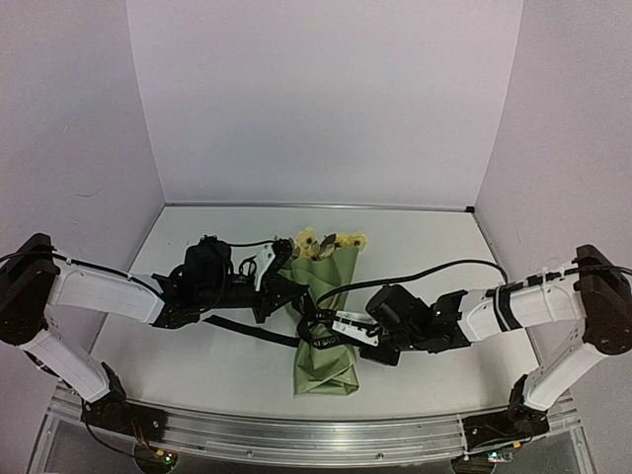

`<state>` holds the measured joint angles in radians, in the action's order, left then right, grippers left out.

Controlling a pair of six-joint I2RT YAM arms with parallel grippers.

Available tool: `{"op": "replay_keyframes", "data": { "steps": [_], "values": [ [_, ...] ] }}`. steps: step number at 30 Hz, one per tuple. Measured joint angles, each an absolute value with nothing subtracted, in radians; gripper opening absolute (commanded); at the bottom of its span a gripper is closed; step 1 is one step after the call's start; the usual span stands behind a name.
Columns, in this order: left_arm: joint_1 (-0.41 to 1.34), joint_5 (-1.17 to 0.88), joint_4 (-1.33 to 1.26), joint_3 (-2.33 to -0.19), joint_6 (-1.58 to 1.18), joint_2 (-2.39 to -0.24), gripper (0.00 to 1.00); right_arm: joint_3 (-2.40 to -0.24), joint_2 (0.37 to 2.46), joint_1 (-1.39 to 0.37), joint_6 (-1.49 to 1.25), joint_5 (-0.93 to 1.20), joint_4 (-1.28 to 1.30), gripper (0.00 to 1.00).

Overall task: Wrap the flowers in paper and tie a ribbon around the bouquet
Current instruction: Cross the half-tied ribbon over the folded bouquet.

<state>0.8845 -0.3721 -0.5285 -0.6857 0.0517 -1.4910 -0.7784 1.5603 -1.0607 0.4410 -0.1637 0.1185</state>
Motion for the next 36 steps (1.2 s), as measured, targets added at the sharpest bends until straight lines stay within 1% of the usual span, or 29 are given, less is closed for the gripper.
{"op": "replay_keyframes", "data": {
  "steps": [1,3,6,10,17,21,29,36],
  "values": [
    [0.884,-0.372,-0.529,-0.686,0.051,-1.491,0.00,-0.780,1.563,-1.061,0.440,-0.164,0.114,0.47],
    [0.884,-0.372,-0.529,-0.686,0.052,-1.491,0.00,-0.785,1.570,-1.061,0.440,-0.164,0.108,0.37],
    [0.884,-0.372,-0.528,-0.686,0.051,-1.491,0.00,-0.791,1.575,-1.061,0.430,-0.164,0.101,0.18],
    [0.884,-0.372,-0.528,-0.686,0.051,-1.491,0.00,-0.792,1.575,-1.061,0.419,-0.166,0.095,0.00],
    [0.884,-0.372,-0.545,-0.671,0.012,-1.489,0.00,-0.792,1.558,-1.061,0.369,-0.172,0.110,0.00],
    [0.884,-0.372,-0.569,-0.627,-0.026,-1.483,0.00,-0.825,1.517,-1.061,0.304,-0.170,0.197,0.00],
    [0.884,-0.375,-0.595,-0.606,-0.054,-1.483,0.00,-1.068,1.525,-1.050,0.100,-0.105,0.465,0.00],
    [0.887,-0.374,-0.606,-0.600,-0.061,-1.470,0.00,-1.230,1.631,-1.007,-0.116,0.062,0.631,0.00]
  ]
}}
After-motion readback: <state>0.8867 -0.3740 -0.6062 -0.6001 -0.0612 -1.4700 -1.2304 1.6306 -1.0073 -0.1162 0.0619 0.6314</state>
